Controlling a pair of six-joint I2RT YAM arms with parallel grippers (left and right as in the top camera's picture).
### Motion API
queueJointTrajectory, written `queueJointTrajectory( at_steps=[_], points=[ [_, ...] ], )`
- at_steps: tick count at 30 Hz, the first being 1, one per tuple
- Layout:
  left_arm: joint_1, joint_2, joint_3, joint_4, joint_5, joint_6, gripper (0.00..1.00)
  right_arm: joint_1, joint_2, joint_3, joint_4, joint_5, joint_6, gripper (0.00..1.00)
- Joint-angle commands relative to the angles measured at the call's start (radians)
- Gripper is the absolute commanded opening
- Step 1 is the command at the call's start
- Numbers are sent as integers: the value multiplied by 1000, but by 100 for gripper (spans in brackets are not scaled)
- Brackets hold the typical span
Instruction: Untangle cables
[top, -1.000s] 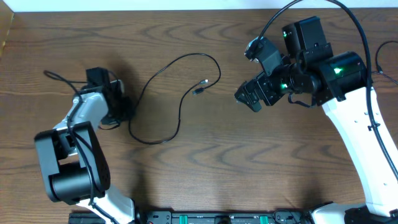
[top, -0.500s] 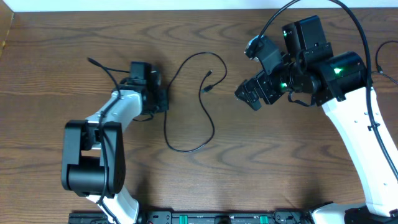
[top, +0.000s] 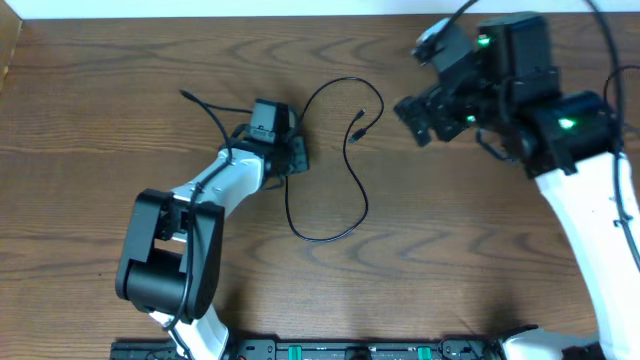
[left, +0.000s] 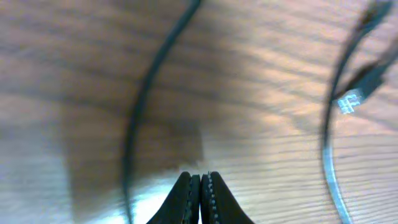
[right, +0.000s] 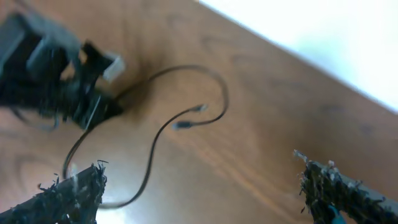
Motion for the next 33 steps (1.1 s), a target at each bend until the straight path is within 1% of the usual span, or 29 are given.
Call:
queueJointTrajectory(
  at_steps=[1,5,8,12,15,16,18,20,25,27,29,33],
  points=[
    [-35,20,7,35,6,-52,8,-36,-79,2,20,13,8,99],
    [-61,55,46,43,5,-52,8,-61,-136,2,20,13,8,99],
    [-65,88,66,35,40,-52,7,-68,-167,2,8,16,8,99],
    [-62,75,105,-30,46,-43,8,-68,-163,2,-34,26,10,99],
    [-57,55,175,-127,51,-27,7,-66,-126,2,-79,23,37,99],
    [-57,46,215,-182,62,6,8,-65,-103,2,-102,19,60,99],
    [-58,38,276,-278,68,35,8,-65,-68,1,-140,-14,80,99],
    [-58,35,340,-378,68,66,8,-59,-28,1,-185,-51,80,99],
    [-58,16,509,-638,53,154,8,1,85,-13,-299,-58,80,99],
    [-58,-9,559,-702,3,156,8,39,126,-42,-320,-58,96,99],
    [-58,-58,597,-743,-48,160,8,81,163,-97,-307,-58,142,99],
    [-58,-198,612,-759,-85,209,8,166,206,-248,-206,-58,262,99]
  ],
)
